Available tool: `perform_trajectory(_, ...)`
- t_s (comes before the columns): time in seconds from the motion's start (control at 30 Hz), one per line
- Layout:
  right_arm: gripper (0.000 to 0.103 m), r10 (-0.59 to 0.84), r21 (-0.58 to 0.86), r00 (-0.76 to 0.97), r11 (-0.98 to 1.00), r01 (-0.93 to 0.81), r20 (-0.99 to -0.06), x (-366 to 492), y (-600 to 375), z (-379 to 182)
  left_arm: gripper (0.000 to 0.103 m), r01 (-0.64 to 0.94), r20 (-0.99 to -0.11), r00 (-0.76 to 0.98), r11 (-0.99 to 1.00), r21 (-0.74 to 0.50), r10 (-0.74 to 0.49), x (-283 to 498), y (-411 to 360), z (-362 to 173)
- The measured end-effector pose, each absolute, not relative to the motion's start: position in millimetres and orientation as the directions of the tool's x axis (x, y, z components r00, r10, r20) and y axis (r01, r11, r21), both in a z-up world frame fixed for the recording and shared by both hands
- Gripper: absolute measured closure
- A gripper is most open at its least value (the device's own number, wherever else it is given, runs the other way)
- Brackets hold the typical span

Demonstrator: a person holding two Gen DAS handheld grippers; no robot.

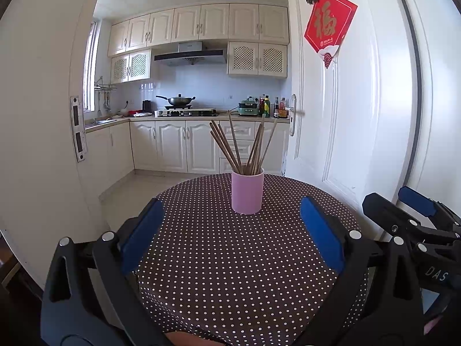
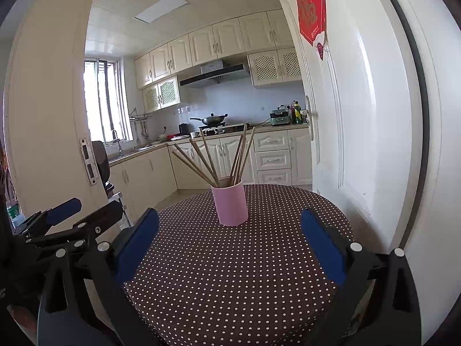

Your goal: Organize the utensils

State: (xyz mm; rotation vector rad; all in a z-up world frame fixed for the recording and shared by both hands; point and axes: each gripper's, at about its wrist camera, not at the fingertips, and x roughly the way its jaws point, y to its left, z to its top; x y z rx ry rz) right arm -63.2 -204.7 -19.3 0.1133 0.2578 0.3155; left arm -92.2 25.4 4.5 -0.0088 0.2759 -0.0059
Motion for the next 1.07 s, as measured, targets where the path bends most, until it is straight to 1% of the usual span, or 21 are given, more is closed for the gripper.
perform_trajectory(0.57, 0.008, 0.324, 0.161, 0.913, 0.943, -0.291, -0.247, -60.9, -206.9, -20.5, 0.009, 0.002, -0.275, 0.962, 1.000, -0.008, -0.004, -89.0, 23.7, 2.5)
perform_trajectory(1.07, 0.008, 0.324, 0.177, 0.910, 0.942, -0.285, -0.260, -59.6, -208.1, -23.6, 0.009, 0.006, -0.301, 0.954, 1.000, 0.002, -0.006, -84.2, 18.8, -0.3)
